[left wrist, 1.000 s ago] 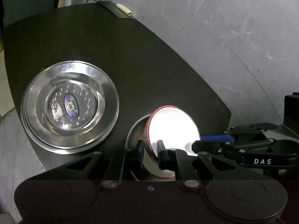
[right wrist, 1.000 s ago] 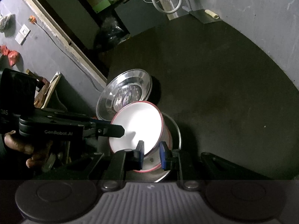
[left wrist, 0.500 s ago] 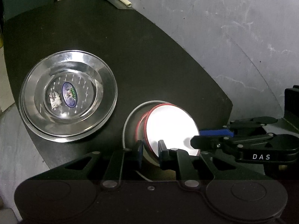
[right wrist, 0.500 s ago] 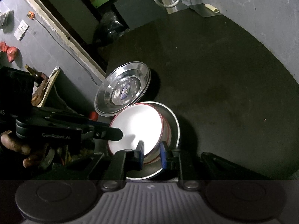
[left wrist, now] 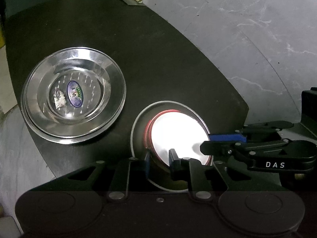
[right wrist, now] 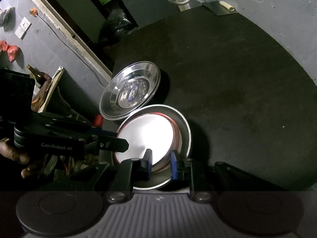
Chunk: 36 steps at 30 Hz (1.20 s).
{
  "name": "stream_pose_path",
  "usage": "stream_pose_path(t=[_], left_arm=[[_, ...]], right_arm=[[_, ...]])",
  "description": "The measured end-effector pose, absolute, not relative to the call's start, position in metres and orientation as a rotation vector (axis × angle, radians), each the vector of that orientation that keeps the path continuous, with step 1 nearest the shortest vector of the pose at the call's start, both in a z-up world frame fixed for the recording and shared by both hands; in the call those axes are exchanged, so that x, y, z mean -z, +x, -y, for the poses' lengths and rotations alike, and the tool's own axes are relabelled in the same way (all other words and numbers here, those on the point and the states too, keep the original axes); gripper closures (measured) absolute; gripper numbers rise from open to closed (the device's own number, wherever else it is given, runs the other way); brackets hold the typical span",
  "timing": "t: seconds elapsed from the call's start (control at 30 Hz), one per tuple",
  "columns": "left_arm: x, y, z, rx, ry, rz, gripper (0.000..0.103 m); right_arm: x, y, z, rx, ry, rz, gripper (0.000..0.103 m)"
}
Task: Organize plates and bowls
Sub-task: 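Lower the second white bowl onto the first and open both grippers, then withdraw both grippers up from the stacked bowls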
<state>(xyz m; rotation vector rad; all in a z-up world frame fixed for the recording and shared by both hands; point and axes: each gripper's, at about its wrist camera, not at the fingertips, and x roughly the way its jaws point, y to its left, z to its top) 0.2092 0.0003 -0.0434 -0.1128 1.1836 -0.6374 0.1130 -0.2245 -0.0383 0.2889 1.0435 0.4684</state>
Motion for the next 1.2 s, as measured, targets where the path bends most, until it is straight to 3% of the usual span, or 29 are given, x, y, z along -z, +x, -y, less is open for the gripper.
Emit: stream_pose_path(t=[0.63,0.83,0.97,1.2], left_arm=[[0.031,0.203,-0.004,0.621,-0.144,-1.146,0.078],[0.018,0.2,-0.006,0.615,-0.163,-1.083,0.055],[0.014,0.199,-0.009,0.593,-0.181,-1.053,0.025],[0.013,0.204,-0.015,0.509,-0.195,-1.035,0.002]], right_arm=[[0.031,0.111,0.23,-0.469,0.277,-1.018,0.072],[0.021,0.112,0.238,-0.442,0.286,-0.969,0.06],[0.016,0.115,0.243,-0.418,0.291,-0.948,0.041],[0.015,0.12,0.246,-0.386,0.277,-0.942,0.012]])
